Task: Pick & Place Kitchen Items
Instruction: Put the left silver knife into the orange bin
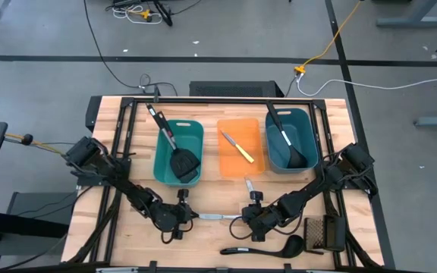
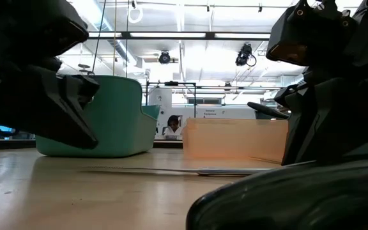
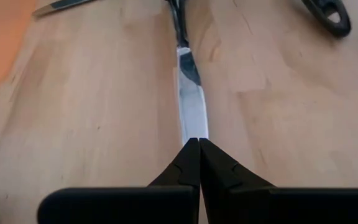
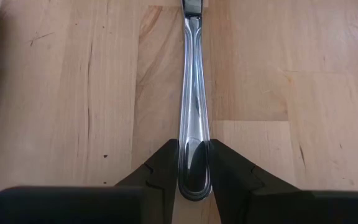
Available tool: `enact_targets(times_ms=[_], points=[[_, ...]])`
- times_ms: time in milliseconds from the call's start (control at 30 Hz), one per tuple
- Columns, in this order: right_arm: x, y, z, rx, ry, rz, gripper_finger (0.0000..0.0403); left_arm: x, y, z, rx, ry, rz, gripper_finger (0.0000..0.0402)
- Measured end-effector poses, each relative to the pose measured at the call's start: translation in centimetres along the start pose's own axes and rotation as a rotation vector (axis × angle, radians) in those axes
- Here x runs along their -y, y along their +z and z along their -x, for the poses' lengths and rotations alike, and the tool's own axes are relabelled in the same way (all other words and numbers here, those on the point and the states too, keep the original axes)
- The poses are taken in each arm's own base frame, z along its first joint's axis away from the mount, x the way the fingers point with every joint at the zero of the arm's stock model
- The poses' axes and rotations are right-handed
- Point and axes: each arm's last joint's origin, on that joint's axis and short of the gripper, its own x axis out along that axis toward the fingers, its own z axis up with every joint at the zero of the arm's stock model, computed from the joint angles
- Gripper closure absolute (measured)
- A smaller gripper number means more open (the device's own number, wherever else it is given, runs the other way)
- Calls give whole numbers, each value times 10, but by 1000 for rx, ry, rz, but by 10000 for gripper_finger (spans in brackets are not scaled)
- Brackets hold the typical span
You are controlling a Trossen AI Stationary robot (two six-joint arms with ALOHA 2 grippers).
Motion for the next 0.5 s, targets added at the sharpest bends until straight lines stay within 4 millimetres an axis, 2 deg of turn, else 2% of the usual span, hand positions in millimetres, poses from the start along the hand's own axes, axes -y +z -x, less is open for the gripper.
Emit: enact_targets(times_ms=[500], points=[[0,0,0,8,-15,3,314,4,-16,-20,-21,19,31,399]])
